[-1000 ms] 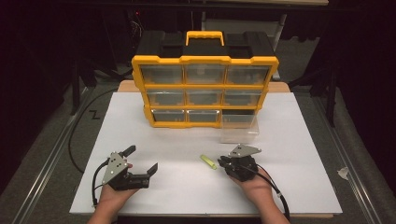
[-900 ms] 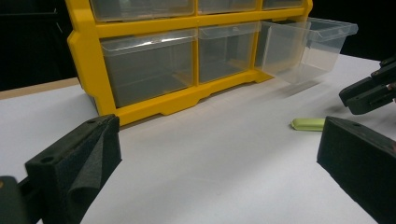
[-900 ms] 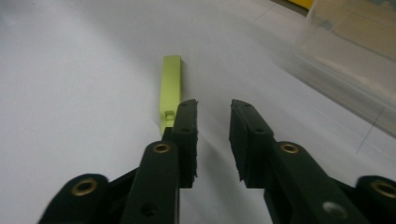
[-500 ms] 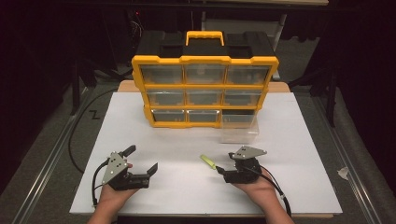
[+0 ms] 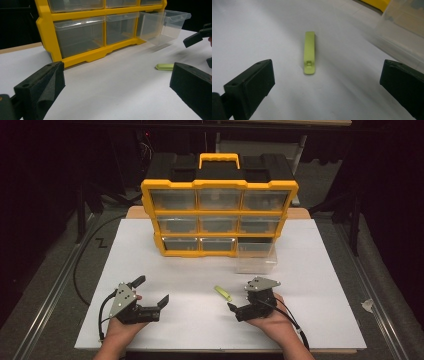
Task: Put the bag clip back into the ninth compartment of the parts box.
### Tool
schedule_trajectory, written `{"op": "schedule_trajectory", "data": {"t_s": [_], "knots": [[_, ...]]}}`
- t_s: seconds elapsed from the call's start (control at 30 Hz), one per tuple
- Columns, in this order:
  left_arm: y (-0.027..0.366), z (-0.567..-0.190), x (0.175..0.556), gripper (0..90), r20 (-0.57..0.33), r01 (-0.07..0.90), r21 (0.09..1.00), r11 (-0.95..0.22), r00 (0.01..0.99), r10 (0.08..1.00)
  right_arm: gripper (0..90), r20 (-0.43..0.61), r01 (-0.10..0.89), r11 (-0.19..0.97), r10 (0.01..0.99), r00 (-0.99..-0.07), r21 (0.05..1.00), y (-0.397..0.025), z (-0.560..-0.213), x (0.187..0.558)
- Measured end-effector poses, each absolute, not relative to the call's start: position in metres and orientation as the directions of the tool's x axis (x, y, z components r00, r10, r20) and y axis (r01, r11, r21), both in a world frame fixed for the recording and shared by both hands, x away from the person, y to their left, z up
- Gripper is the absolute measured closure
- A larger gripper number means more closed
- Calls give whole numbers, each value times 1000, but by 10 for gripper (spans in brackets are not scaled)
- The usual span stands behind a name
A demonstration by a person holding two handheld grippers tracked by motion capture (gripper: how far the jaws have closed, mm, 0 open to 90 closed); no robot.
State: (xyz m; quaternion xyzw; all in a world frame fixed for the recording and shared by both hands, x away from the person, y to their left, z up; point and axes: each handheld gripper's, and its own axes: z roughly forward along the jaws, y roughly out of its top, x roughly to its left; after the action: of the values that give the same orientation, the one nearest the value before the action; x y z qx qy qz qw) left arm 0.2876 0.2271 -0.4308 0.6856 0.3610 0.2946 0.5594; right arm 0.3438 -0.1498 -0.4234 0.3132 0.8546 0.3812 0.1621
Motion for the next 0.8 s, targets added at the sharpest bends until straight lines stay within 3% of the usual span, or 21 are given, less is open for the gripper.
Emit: {"op": "schedule_trajectory", "data": {"t_s": [0.3,0.67,0.8], "knots": [[228,-430,287,4,0,164,980,-112,565,825,43,-34,414,544,634,-773,730,-135,-427,351],[228,-430,287,4,3,156,982,-111,565,825,204,-25,434,558,634,-773,707,-125,-430,358],[228,-430,287,4,4,155,982,-111,565,825,306,-17,433,554,629,-777,711,-124,-430,360]]}}
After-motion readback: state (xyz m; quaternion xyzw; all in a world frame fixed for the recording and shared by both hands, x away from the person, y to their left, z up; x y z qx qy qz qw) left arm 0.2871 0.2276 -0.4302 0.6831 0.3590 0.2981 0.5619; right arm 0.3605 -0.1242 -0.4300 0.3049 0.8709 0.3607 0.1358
